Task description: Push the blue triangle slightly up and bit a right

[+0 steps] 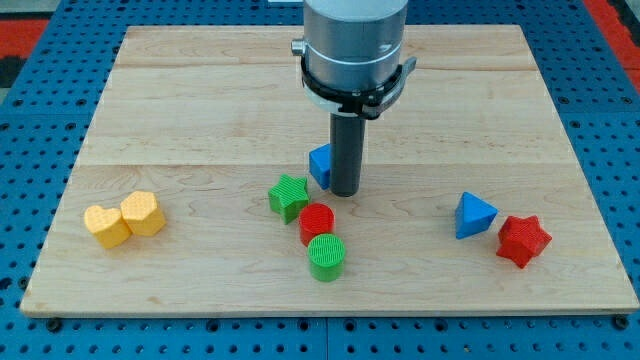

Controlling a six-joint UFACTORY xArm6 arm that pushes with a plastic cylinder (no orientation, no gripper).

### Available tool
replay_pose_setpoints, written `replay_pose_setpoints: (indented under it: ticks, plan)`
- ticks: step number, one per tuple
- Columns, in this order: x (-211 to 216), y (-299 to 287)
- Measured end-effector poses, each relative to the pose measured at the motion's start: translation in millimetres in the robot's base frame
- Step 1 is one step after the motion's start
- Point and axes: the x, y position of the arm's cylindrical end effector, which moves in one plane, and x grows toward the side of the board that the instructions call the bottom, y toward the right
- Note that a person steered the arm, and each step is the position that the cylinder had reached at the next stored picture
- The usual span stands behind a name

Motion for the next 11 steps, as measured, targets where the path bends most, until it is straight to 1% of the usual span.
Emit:
replay_pose_setpoints:
  ticks: [1, 2, 3, 4, 6, 7, 8, 9, 10, 11]
  plan:
    - [25, 81]
    - [72, 76]
    - [89, 112]
    - [59, 129]
    - [-53, 10]
    - [-63, 0]
    - [-53, 26]
    - [-31, 67]
    - [9, 86]
    - [30, 42]
